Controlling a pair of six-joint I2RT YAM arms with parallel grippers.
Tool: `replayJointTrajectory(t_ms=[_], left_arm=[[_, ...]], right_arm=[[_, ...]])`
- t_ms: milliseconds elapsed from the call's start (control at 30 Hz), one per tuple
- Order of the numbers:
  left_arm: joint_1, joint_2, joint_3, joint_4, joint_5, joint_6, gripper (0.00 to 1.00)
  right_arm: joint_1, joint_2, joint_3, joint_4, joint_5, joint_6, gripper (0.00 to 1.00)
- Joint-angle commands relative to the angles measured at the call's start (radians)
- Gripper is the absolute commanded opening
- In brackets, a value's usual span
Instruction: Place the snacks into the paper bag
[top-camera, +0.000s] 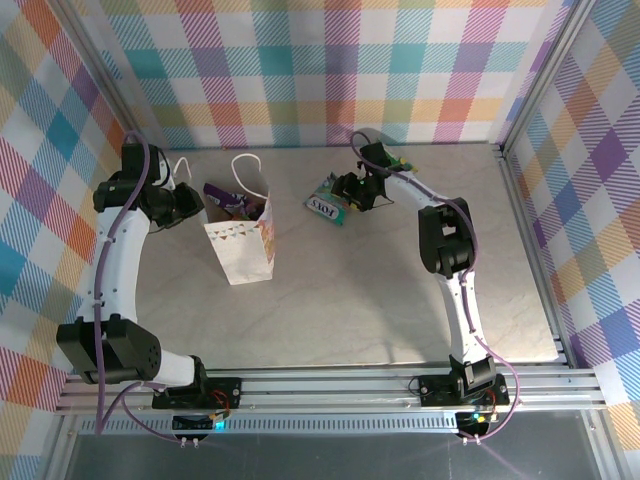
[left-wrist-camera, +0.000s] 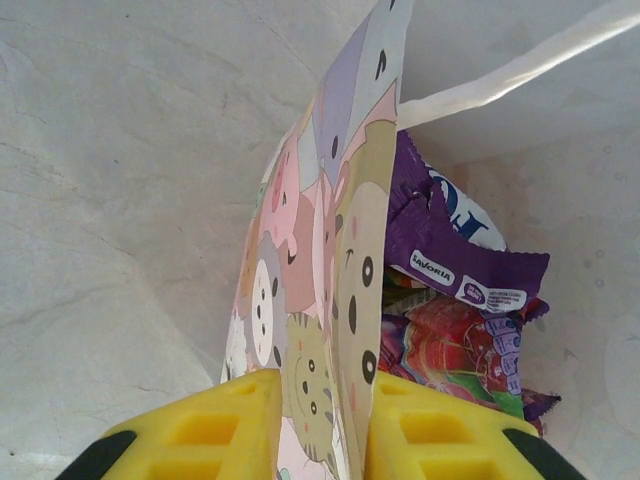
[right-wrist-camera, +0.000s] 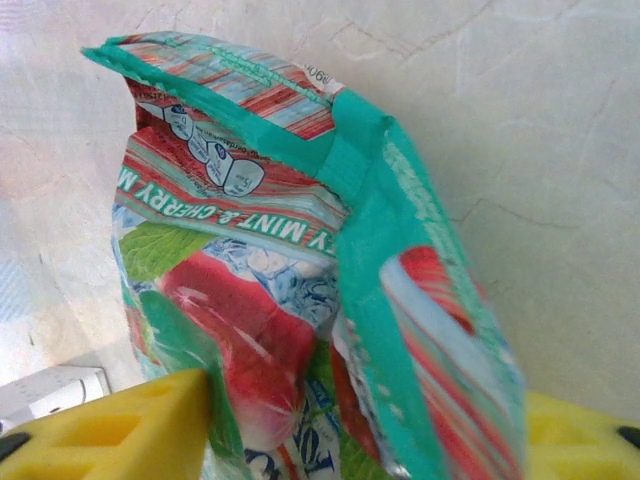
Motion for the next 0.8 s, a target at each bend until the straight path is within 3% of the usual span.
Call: replayJointTrajectory(t_ms=[0, 367, 767], left_arm=[[-0.005, 0.016, 0.017, 0.018, -0.01, 0.015, 0.25], [-0.004, 0.003, 0.011, 0.026, 0.004, 0.004, 0.25], [-0.004, -0.023, 0.027, 0.039, 0.036, -0.019, 0.28]], right_arm=[[0.007, 0.028, 0.027, -0.061, 0.014, -0.022, 0.53], [0.008, -0.014, 0.012, -0.123, 0.049, -0.059, 0.3], [0.014, -0.145, -0.125, -0.124, 0.104, -0.09, 0.2]])
